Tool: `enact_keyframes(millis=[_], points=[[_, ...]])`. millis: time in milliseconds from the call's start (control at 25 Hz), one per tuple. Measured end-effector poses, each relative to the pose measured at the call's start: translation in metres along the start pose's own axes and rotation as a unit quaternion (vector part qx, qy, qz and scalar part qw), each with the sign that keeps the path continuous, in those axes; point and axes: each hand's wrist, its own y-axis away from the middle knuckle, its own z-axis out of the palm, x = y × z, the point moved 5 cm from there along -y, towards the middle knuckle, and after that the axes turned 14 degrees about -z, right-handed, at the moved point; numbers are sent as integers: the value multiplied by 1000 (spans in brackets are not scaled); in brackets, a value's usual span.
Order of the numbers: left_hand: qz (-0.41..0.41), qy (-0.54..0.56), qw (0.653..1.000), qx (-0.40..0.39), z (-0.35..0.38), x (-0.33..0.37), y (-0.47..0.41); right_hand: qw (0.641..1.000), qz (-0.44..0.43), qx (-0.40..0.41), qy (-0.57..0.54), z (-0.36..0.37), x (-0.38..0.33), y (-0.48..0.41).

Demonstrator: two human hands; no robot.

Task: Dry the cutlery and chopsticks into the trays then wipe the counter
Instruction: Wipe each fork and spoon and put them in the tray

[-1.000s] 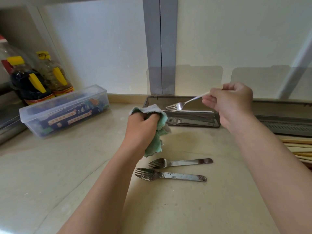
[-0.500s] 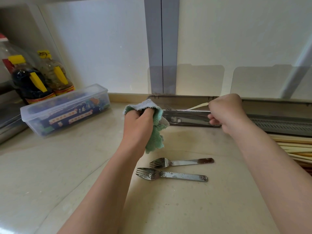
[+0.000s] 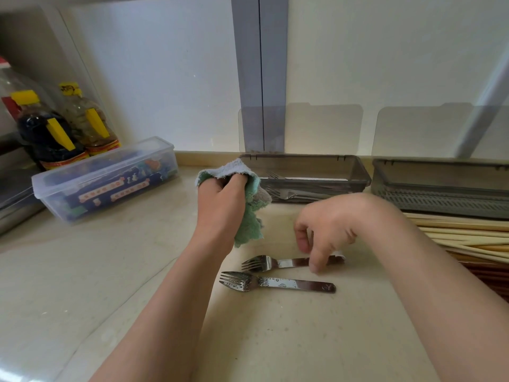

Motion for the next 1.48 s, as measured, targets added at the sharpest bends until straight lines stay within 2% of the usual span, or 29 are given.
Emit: enact_keyframes(millis=[120, 520, 760, 1200, 1320, 1400, 1480], points=[[3, -5, 1000, -2, 1, 0, 0, 999, 13, 2, 49, 4, -2, -9], [4, -3, 1000, -8, 3, 1, 3, 999, 0, -1, 36, 3, -1, -5], [30, -21, 999, 9, 1, -2, -4, 990, -99, 94, -29, 4, -35, -19], [33, 0, 999, 29, -3, 1, -2, 979, -116, 159, -53, -7, -25, -19], [40, 29, 997, 63, -10, 5, -2, 955, -131, 235, -126, -29, -8, 9], [15, 43, 997, 68, -13, 4, -5, 914, -145, 316, -211, -43, 3, 30], [-18, 21, 999, 29, -8, 1, -6, 854, -177, 394, -291, -55, 8, 46]])
